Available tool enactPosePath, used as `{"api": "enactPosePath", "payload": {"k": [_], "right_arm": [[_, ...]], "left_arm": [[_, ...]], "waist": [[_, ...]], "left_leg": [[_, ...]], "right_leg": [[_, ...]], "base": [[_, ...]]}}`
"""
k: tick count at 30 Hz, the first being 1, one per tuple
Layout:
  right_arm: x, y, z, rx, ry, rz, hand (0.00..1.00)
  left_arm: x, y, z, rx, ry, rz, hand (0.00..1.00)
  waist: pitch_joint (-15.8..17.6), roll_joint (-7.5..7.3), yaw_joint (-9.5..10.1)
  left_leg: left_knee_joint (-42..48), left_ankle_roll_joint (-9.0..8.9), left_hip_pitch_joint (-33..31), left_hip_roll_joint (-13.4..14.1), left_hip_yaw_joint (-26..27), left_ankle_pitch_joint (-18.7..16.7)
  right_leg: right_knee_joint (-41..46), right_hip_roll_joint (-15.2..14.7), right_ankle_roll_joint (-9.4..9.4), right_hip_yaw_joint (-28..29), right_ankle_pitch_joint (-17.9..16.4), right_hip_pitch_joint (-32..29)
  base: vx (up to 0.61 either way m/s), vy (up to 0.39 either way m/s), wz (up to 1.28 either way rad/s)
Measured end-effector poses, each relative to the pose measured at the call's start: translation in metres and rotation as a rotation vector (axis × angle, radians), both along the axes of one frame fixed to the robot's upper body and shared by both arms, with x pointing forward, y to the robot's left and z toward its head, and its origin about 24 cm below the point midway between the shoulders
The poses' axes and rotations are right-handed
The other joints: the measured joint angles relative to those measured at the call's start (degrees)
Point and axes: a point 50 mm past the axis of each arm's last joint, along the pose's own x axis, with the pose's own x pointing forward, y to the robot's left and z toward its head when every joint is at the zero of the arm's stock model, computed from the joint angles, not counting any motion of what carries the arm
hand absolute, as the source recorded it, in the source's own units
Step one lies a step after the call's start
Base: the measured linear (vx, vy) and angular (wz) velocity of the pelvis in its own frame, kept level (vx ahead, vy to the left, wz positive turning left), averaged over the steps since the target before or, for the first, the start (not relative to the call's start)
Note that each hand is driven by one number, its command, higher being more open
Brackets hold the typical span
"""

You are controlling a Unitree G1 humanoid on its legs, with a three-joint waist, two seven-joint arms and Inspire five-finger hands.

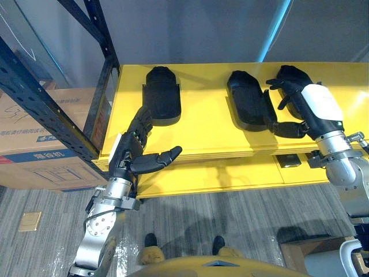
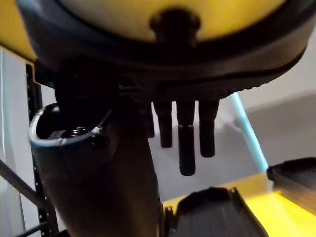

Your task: Walk over and take three plastic housings, then place them on the shelf

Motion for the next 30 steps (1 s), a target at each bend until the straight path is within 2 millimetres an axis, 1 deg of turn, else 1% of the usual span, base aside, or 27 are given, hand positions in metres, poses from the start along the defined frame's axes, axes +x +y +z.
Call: {"api": "enactPosePath", "payload": {"k": [4, 10, 15, 18, 20, 21, 22, 24, 27, 29, 30], "right_arm": [[0.002, 0.003, -0.008, -0.007, 0.071, 0.008, 1.00], [0.005, 0.007, -0.024, -0.005, 0.154, 0.002, 1.00], [0.011, 0.001, -0.035, -0.003, 0.210, -0.027, 1.00], [0.020, 0.003, -0.032, -0.018, 0.211, -0.022, 1.00], [0.023, 0.003, -0.029, -0.040, 0.212, -0.017, 1.00], [0.028, 0.002, -0.025, -0.053, 0.209, -0.018, 1.00], [0.032, 0.002, -0.022, -0.061, 0.202, -0.020, 1.00], [0.038, 0.002, -0.016, -0.057, 0.188, -0.025, 1.00], [0.044, 0.002, -0.008, -0.069, 0.169, -0.023, 1.00], [0.045, -0.001, -0.001, -0.087, 0.164, -0.024, 1.00], [0.048, -0.002, 0.002, -0.103, 0.164, -0.027, 0.00]], "left_arm": [[-0.004, 0.001, -0.004, 0.000, 0.024, 0.006, 1.00], [-0.005, 0.002, -0.005, 0.000, 0.027, 0.011, 1.00], [-0.005, 0.002, -0.005, 0.001, 0.028, 0.021, 1.00], [-0.004, 0.003, -0.004, 0.001, 0.025, 0.026, 1.00], [-0.004, 0.002, -0.004, 0.001, 0.024, 0.026, 1.00], [-0.003, 0.003, -0.003, 0.002, 0.021, 0.030, 1.00], [-0.002, 0.003, -0.002, 0.003, 0.018, 0.033, 1.00], [-0.002, 0.003, -0.002, 0.002, 0.017, 0.040, 1.00], [0.000, 0.004, 0.000, 0.002, 0.008, 0.043, 1.00], [0.002, 0.003, 0.002, 0.002, -0.003, 0.041, 1.00], [0.004, 0.003, 0.004, 0.002, -0.014, 0.039, 1.00]], "waist": [[0.0, -0.01, -0.06], [0.0, -0.07, 0.15], [0.3, -0.45, 0.25], [0.9, -0.81, 0.16], [1.1, -0.83, 0.21], [1.7, -0.82, 0.28], [2.6, -0.71, 0.43], [3.1, -0.55, 0.38], [4.4, -0.27, 0.88], [4.7, -0.14, 1.03], [5.0, -0.14, 1.15]], "left_leg": [[0.0, 0.00, -0.1, 0.0, 0.1, 0.0], [0.2, 0.03, -1.1, 0.0, -0.6, 0.1], [0.3, 0.04, -1.5, 0.0, -1.0, 0.1], [1.1, 0.01, -2.3, 0.0, -1.2, 0.0], [1.5, 0.06, -3.0, 0.0, -1.3, -0.1], [1.8, 0.09, -3.2, 0.1, -1.4, -0.2], [2.3, 0.13, -3.3, 0.1, -1.4, -0.3], [2.7, 0.18, -4.0, 0.1, -1.8, -0.4], [3.4, 0.19, -4.4, 0.1, -1.8, -0.7], [3.9, 0.22, -5.1, 0.1, -2.1, -0.7], [4.2, 0.21, -5.3, 0.1, -2.3, -0.7]], "right_leg": [[-0.2, 0.0, 0.00, 0.0, 0.0, 0.0], [-0.2, 0.0, -0.01, -0.5, 0.0, -0.5], [-0.2, 0.0, 0.00, -0.8, 0.0, -0.6], [-0.1, 0.0, 0.00, -0.9, 0.0, -1.0], [0.1, 0.0, 0.01, -0.9, 0.0, -1.5], [0.2, -0.1, 0.01, -0.9, 0.0, -1.6], [0.4, -0.1, 0.01, -0.9, 0.0, -1.5], [0.4, -0.1, 0.00, -1.2, 0.0, -1.8], [0.5, -0.1, -0.02, -1.2, 0.1, -1.9], [0.5, -0.1, -0.07, -1.4, 0.1, -2.3], [0.5, -0.1, -0.08, -1.5, 0.1, -2.3]], "base": [[0.00, 0.000, 0.00], [0.00, 0.000, 0.04], [0.00, -0.001, 0.05], [0.00, 0.000, 0.00], [0.00, 0.000, 0.00], [0.00, 0.000, 0.00], [0.00, 0.000, 0.00], [-0.03, 0.004, 0.05], [-0.01, 0.001, 0.01], [-0.01, 0.004, 0.06], [0.00, -0.002, 0.05]]}}
